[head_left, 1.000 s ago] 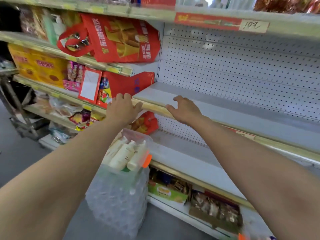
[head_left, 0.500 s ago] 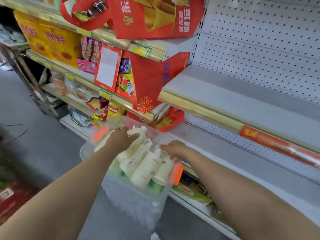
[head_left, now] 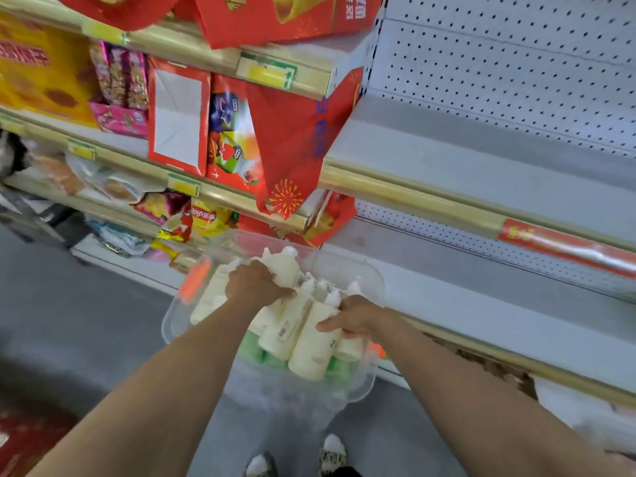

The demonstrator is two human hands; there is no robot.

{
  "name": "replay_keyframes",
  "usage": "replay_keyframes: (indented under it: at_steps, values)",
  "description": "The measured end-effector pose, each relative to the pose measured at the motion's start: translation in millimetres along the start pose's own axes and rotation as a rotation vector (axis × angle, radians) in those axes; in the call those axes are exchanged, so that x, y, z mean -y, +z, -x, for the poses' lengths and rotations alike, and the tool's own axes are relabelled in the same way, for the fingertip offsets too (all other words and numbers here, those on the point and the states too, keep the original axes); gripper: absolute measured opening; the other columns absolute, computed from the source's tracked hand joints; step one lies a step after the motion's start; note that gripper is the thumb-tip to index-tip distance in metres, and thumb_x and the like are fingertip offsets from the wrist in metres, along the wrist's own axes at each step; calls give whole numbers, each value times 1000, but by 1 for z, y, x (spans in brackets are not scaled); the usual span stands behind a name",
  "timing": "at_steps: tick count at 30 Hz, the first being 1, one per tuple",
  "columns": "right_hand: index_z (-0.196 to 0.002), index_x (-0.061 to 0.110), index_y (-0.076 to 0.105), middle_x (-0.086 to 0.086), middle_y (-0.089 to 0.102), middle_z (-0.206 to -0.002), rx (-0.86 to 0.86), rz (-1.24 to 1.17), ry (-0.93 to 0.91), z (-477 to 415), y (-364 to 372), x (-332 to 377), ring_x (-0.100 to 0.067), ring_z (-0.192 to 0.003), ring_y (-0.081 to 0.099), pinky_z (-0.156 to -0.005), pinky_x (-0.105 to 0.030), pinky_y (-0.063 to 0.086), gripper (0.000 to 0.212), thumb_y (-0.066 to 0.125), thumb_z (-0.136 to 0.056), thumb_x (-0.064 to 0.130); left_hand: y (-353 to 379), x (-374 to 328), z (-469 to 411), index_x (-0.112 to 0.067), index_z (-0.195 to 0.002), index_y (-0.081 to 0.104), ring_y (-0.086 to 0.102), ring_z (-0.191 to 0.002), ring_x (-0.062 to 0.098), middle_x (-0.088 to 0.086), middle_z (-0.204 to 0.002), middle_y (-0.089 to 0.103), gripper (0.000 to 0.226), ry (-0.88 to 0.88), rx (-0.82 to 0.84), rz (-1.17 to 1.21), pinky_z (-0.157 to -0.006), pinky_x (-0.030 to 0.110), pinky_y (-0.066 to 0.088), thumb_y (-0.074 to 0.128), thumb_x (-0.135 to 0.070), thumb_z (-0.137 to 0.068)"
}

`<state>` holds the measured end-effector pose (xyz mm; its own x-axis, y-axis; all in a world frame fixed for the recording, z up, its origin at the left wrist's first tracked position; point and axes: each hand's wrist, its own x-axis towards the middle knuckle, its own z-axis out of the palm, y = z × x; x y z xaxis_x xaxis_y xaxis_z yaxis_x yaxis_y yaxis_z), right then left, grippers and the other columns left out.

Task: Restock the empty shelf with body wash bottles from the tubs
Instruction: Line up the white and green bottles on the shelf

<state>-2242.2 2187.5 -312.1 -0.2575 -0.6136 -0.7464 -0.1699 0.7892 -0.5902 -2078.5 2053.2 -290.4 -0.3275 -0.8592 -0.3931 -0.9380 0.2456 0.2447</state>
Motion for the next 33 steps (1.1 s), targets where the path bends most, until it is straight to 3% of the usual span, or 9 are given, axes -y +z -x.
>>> replay_keyframes:
  at_steps: [4, 8, 12, 16, 18, 21, 23, 28, 33]
  values:
    - [-104, 20, 58, 4, 65, -106, -103, -154, -48, 9, 12, -2, -13, -98, 61, -79, -29, 54, 45, 88, -71, 12, -7, 0, -8, -16, -120, 59, 59, -113, 26, 7, -122, 61, 70, 113, 97, -109, -93, 37, 50, 75, -61, -68]
    - [-113, 22, 48, 0, 60, -112, -242, -225, -88, 9, 33, -5, -22, -105, 61, -92, -46, 55, 73, 91, -54, 17, -16, -4, -4, -26, -105, 44, 56, -116, 31, 10, -127, 56, 50, 220, 133, -159, -96, 41, 48, 74, -50, -74]
    - [-127, 25, 41, 3, 59, -116, -208, -322, -71, 20, 41, -9, -21, -113, 57, -98, -39, 51, 73, 85, -70, 10, -17, 0, -1, -21, -124, 49, 53, -120, 30, 10, -127, 57, 62, 212, 170, -102, -101, 40, 45, 72, -50, -75]
    - [-139, 15, 48, 1, 64, -130, -128, -357, -73, 18, 39, -17, -21, -122, 59, -107, -44, 45, 104, 94, -46, 28, -13, 9, 1, -10, -133, 48, 56, -113, 27, 9, -122, 59, 88, 97, 245, 226, -96, 39, 50, 83, -44, -61]
    - [-131, 15, 57, 2, 69, -122, -145, -366, -80, 19, 44, -18, -20, -118, 62, -100, -40, 50, 90, 95, -50, 24, -8, 15, 2, -8, -137, 42, 59, -106, 28, 9, -118, 60, 102, 96, 299, 464, -89, 42, 54, 87, -35, -50]
    - [-119, 18, 59, 4, 69, -115, -191, -413, -121, 30, 53, -15, -17, -111, 62, -83, -29, 51, 63, 91, -65, 13, -5, 24, 12, -10, -118, 52, 63, -93, 26, 8, -103, 64, 72, 106, 318, 714, -78, 41, 56, 88, -26, -58]
    - [-124, 16, 58, 2, 70, -117, -202, -480, -148, 33, 54, -21, -18, -112, 64, -93, -36, 54, 73, 94, -60, 18, -6, 29, 17, -10, -112, 55, 67, -88, 27, 11, -99, 68, 50, 82, 409, 931, -70, 38, 56, 83, -20, -72]
    - [-130, 9, 53, -10, 70, -121, -231, -781, -270, 49, 46, -23, -26, -112, 67, -102, -47, 51, 69, 88, -70, 7, -16, 30, 23, -13, -130, 54, 66, -106, 30, 13, -115, 70, 55, 91, 568, 1317, -85, 45, 56, 77, -21, -80]
    - [-127, 12, 59, -11, 73, -112, -349, -914, -444, 77, 23, 15, -27, -101, 70, -91, -52, 56, 72, 86, -65, 38, -38, 13, 32, -17, -132, 55, 61, -118, 30, 13, -125, 67, 63, 214, 704, 1476, -91, 49, 53, 78, -26, -73]
